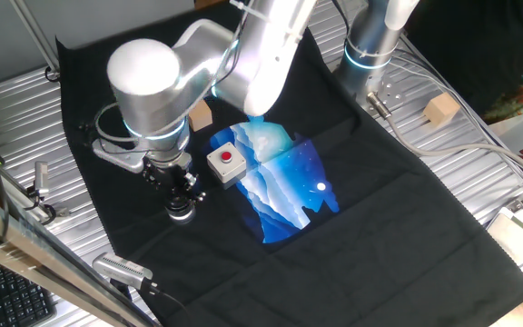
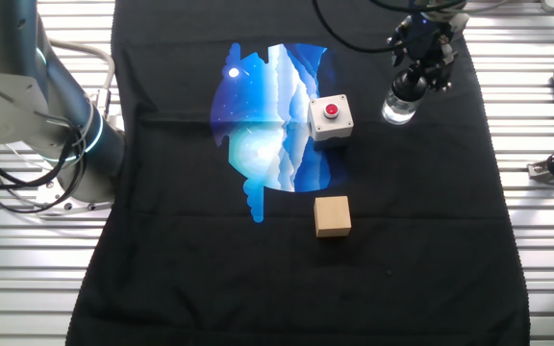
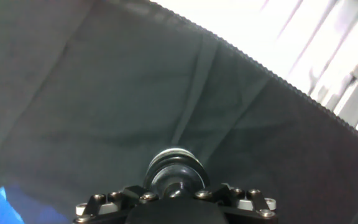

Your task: Screw the lid onto the jar

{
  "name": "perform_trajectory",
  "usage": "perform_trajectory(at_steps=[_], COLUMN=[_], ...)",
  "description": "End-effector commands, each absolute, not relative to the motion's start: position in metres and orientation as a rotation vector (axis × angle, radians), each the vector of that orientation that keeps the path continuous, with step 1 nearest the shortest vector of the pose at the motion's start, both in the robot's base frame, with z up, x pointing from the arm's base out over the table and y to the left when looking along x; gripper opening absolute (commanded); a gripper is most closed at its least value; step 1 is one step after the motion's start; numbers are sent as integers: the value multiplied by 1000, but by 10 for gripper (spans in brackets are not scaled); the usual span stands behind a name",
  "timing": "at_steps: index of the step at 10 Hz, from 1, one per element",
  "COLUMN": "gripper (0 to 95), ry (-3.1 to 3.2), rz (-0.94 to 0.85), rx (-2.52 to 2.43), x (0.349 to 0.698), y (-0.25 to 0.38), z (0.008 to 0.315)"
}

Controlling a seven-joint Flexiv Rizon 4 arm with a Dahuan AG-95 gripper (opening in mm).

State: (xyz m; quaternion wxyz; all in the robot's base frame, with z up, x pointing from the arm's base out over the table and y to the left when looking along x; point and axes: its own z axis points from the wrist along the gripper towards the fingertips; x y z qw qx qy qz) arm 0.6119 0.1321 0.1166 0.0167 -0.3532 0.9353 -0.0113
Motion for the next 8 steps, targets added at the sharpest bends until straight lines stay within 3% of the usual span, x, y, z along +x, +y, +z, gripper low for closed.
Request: perform_trajectory(at_steps=[1, 2, 3, 8], gripper=[760, 760, 950, 950], ry=[2835, 2813, 2799, 2718], rz=[-25, -35, -35, -44], rx=[-1274, -1322, -1354, -1505], x=[612, 612, 612, 611], y=[132, 132, 132, 133], z=[117, 117, 117, 117])
